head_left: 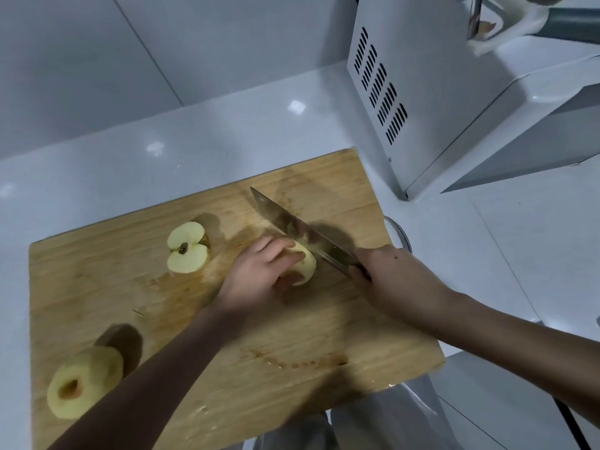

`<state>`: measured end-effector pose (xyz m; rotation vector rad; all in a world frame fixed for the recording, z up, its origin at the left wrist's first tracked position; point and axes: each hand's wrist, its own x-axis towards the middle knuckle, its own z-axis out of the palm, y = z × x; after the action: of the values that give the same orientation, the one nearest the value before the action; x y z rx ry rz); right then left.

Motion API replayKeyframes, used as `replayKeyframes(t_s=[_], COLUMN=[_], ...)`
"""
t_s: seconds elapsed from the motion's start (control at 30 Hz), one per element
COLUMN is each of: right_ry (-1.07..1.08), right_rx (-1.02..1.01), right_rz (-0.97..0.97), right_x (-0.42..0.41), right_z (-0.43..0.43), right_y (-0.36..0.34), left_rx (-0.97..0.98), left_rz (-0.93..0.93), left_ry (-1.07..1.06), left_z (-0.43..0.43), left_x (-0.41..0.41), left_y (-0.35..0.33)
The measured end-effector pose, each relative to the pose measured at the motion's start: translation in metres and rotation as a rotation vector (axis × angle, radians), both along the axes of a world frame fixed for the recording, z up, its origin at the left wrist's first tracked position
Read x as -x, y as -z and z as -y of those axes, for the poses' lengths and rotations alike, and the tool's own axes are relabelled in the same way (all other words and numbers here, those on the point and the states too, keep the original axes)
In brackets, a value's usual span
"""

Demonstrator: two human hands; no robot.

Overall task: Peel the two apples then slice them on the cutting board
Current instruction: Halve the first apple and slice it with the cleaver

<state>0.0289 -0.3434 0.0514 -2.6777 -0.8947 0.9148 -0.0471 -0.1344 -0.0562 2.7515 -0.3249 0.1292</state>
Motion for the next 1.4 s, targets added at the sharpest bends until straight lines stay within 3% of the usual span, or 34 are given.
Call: replayKeyframes(t_s=[0.33,0.57,1.03,1.2,1.4], right_ry=[-0.016,0.034,-0.042,-0.011,0.009], right_rx=[0.007,-0.065,-0.049,-0.017,-0.059], right_rz=[-0.045,-0.036,0.021,-0.055,-0.008], right_x=[-0.003,0.005,0.01,0.001,0.008], right_z=[-0.007,-0.018,-0.001,-0.012,-0.019], right_y=[-0.002,0.035,0.007,0.02,0.034], left_rx=[-0.008,-0.024,-0.043,-0.047,-0.06], left_rz=[-0.048,-0.027,0.005,0.008,-0.004], left_ry=[0.022,0.009,0.027,0.018,0.015], left_z=[-0.001,0.0,0.004,0.005,0.005], left_x=[-0.002,-0.001,0.0,0.0,0.0], left_y=[-0.009,-0.008,-0.013,-0.014,-0.015])
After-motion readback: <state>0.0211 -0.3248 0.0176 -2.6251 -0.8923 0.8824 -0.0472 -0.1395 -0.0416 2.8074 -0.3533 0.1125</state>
